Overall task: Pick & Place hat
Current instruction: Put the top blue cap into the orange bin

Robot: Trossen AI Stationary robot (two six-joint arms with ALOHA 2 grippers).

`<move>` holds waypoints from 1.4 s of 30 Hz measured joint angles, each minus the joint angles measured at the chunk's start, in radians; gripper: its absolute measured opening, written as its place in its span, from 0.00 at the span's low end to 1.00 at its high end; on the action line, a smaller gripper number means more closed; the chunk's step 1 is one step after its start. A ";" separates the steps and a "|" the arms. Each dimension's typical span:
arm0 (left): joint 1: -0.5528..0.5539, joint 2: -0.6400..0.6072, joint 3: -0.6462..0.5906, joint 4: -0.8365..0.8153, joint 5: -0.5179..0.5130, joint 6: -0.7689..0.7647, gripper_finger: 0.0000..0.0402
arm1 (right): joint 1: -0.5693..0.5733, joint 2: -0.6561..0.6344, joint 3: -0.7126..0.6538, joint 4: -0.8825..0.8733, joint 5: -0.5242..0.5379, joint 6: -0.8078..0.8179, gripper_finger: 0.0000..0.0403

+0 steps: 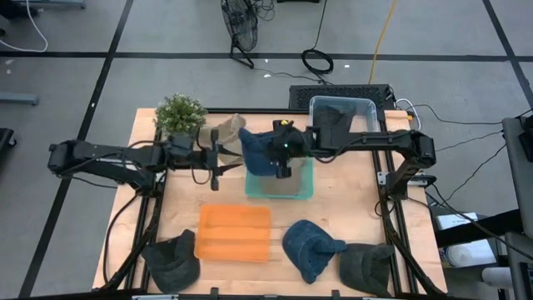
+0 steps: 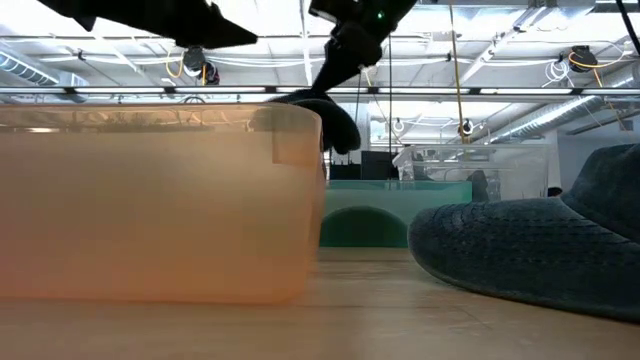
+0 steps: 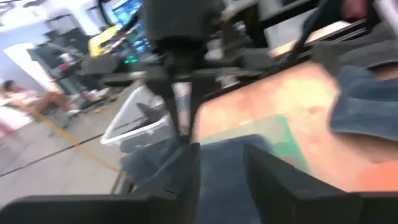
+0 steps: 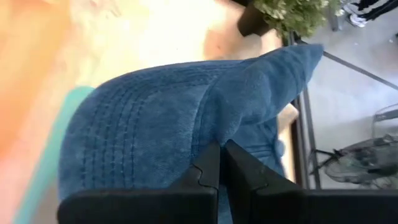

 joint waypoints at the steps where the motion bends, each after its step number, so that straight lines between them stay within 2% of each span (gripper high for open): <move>1: -0.008 0.016 0.000 0.023 -0.034 0.001 0.36 | 0.009 0.000 0.000 -0.001 0.000 0.011 0.00; 4: -0.024 0.049 0.001 0.080 -0.081 -0.007 0.46 | 0.031 0.001 0.000 -0.002 0.003 0.029 0.00; 10: -0.049 0.116 0.037 0.083 -0.055 -0.042 0.65 | 0.048 0.001 0.000 0.000 0.003 0.038 0.00; 15: -0.052 0.192 0.096 0.015 -0.059 -0.094 0.71 | 0.052 0.001 0.000 0.020 0.005 0.040 0.00; 22: -0.050 0.281 0.167 -0.025 -0.194 -0.098 0.64 | 0.083 0.010 0.000 0.025 0.000 0.042 0.00; 28: -0.036 0.285 0.169 -0.042 -0.197 -0.127 0.58 | 0.110 0.012 -0.001 0.023 0.004 0.037 0.00; 34: -0.008 0.285 0.170 -0.122 -0.179 -0.172 0.51 | 0.125 0.013 -0.001 0.022 0.080 0.014 0.00; 42: 0.000 0.285 0.170 -0.127 -0.147 -0.191 0.41 | 0.117 0.013 -0.001 0.032 0.078 0.011 0.00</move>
